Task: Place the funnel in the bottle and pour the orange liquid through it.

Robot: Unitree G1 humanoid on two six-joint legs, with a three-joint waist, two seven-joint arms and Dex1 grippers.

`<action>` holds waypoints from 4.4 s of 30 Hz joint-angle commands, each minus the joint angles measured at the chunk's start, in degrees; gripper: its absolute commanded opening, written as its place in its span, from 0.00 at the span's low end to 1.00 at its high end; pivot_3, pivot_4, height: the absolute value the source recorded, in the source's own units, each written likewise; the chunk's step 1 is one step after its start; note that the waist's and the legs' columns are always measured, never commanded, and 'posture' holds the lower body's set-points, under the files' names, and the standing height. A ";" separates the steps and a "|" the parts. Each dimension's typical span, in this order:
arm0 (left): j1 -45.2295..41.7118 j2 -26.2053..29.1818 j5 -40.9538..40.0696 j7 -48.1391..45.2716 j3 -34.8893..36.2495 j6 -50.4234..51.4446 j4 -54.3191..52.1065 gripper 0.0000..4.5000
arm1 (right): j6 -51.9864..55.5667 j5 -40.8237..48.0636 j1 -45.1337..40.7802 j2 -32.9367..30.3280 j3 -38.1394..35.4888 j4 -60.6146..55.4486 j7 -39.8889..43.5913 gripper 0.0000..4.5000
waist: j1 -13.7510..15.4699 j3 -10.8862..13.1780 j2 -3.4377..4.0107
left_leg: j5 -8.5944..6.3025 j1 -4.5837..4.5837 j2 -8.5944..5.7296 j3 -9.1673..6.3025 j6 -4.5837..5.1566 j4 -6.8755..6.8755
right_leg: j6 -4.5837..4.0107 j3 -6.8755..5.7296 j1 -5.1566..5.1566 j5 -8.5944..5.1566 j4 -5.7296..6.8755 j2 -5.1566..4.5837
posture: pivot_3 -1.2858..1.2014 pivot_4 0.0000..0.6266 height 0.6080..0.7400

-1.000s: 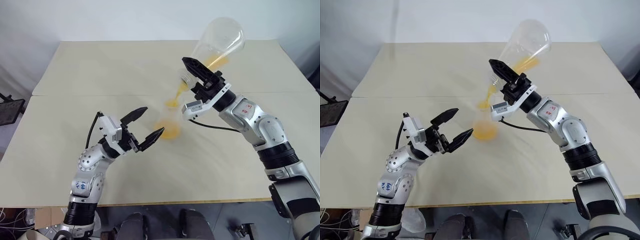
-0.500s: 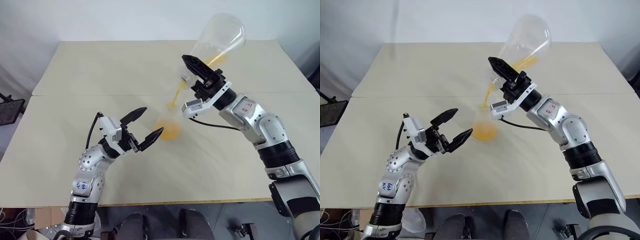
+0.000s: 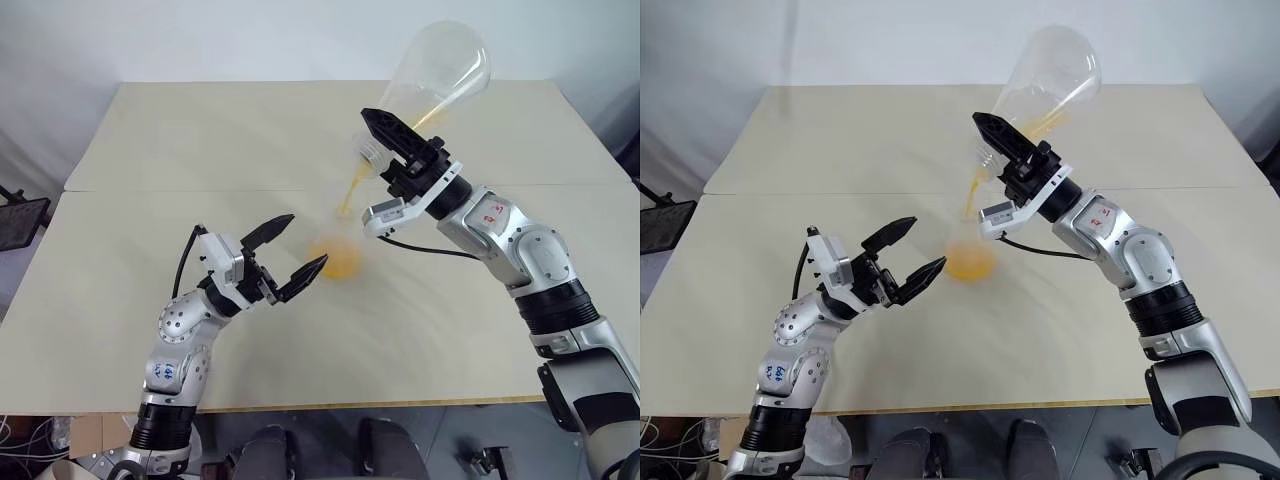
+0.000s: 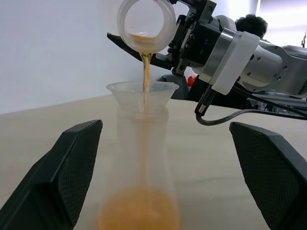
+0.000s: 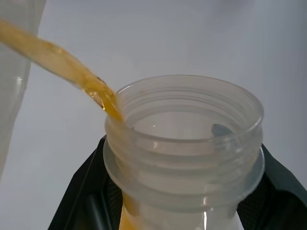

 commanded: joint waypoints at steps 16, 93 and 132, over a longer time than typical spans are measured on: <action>-0.37 -0.15 0.24 -0.33 -0.23 -1.40 -1.10 1.00 | 0.98 -1.28 -1.27 -1.02 -0.22 -1.00 -2.43 0.55 | 0.00 0.00 0.00 | 0.00 0.00 0.00 0.00 0.00 0.00 | 0.00 0.00 0.00 0.00 0.00 0.00 | 0.52 0.24 1.00; -2.75 1.27 -1.08 -4.24 0.19 1.97 0.39 1.00 | 38.71 84.61 30.71 -1.77 -59.21 3.15 29.61 0.55 | 1.74 0.02 -0.03 | -0.01 0.05 -0.08 0.56 0.04 0.09 | 0.00 -0.02 0.12 0.00 -0.06 0.01 | 0.52 0.24 1.00; -0.44 14.19 -0.89 -10.09 3.70 7.56 1.13 1.00 | 31.21 97.77 50.27 -12.78 -41.67 -22.83 78.49 1.00 | 3.20 0.04 -0.10 | -0.06 0.22 -0.09 0.30 0.13 -0.04 | 0.03 0.23 0.14 0.02 -0.18 0.02 | 0.52 0.24 1.00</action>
